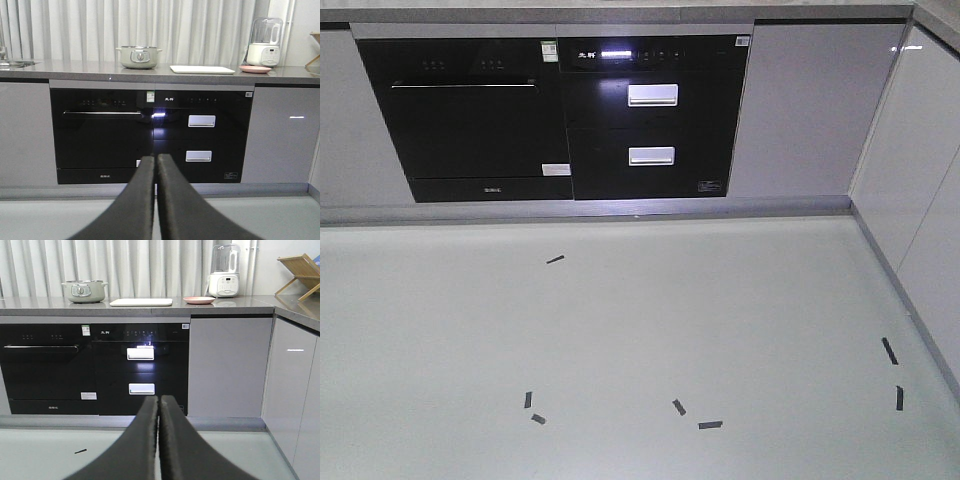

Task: Transfer vegetables to tray and serve
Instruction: 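Drive the base forward to the counter facing the cream tray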

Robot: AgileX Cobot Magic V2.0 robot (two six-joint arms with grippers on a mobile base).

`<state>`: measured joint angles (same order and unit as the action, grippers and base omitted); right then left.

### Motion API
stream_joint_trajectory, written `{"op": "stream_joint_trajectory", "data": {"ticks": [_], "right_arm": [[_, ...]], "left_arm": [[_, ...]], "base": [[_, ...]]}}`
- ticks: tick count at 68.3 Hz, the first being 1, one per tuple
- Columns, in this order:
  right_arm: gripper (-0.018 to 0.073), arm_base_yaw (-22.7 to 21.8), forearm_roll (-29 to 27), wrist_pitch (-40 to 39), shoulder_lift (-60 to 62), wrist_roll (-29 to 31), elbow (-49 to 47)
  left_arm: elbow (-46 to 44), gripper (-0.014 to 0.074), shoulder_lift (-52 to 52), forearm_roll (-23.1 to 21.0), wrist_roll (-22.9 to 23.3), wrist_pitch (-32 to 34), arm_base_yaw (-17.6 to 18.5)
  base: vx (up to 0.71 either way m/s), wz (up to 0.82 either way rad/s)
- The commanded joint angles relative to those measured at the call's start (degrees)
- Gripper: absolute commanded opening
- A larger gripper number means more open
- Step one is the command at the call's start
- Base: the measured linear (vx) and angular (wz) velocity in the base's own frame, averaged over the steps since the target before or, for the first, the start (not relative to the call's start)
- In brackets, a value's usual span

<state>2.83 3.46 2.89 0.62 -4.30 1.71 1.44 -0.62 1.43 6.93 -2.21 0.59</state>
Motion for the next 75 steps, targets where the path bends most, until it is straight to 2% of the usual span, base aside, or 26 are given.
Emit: {"op": "stream_joint_trajectory", "data": {"ticks": [1, 75], "right_arm": [[-0.0004, -0.1, 0.4, -4.3, 0.2, 0.1, 0.4], [-0.0004, -0.1, 0.4, -4.2, 0.2, 0.1, 0.4]], "left_arm": [[1.4, -0.0006, -0.9, -0.1, 0.3, 4.1, -0.2], [1.4, -0.0006, -0.9, -0.1, 0.3, 4.1, -0.2]], "base": [[0.0, 0.0], [0.0, 0.0]]}}
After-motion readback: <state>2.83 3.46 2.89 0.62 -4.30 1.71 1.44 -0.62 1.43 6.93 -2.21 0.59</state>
